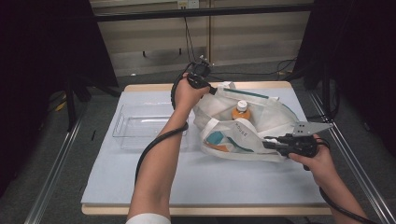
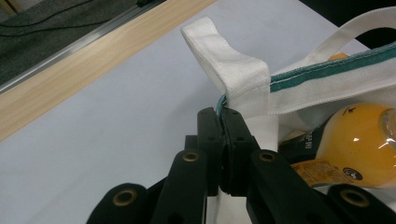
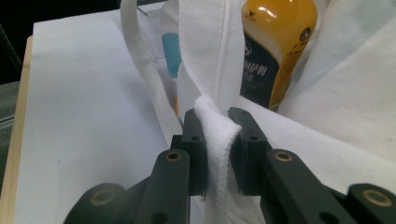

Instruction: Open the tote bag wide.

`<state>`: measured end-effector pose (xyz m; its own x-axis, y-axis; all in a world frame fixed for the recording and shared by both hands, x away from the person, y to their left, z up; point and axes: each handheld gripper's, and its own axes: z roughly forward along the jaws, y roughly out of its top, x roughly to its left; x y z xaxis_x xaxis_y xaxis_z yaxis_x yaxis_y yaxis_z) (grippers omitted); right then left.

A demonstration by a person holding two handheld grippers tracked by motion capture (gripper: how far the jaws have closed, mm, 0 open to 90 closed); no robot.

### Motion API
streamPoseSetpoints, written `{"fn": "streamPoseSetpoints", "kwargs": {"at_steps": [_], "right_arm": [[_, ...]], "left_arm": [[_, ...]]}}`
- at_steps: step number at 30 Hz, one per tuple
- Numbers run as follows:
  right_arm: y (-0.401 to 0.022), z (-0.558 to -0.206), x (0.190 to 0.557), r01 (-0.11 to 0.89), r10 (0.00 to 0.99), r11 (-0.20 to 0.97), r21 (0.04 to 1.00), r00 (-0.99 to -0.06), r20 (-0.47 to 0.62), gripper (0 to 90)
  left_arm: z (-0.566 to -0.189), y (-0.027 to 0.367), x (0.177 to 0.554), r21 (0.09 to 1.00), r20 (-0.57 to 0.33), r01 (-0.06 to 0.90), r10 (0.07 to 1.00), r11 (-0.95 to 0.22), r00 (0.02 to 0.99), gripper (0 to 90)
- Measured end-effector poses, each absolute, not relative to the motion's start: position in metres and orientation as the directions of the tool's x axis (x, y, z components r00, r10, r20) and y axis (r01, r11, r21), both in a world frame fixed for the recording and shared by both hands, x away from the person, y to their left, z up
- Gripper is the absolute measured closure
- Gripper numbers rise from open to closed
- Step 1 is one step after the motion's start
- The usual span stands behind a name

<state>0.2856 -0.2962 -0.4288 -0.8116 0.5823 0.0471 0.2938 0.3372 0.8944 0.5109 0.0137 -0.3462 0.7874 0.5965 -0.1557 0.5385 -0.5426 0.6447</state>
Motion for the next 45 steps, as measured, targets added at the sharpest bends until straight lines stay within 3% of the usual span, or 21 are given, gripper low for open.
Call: {"fn": "streamPoseSetpoints", "kwargs": {"at_steps": [45], "right_arm": [[-0.297, -0.455, 0.279, 0.331, 0.592, 0.368, 0.869, -0.804, 0.055, 76.4]], "left_arm": [[-0.376, 0.005, 0.524, 0.617, -0.146, 0.576, 0.642, -0.535, 0.753, 88.0]]}}
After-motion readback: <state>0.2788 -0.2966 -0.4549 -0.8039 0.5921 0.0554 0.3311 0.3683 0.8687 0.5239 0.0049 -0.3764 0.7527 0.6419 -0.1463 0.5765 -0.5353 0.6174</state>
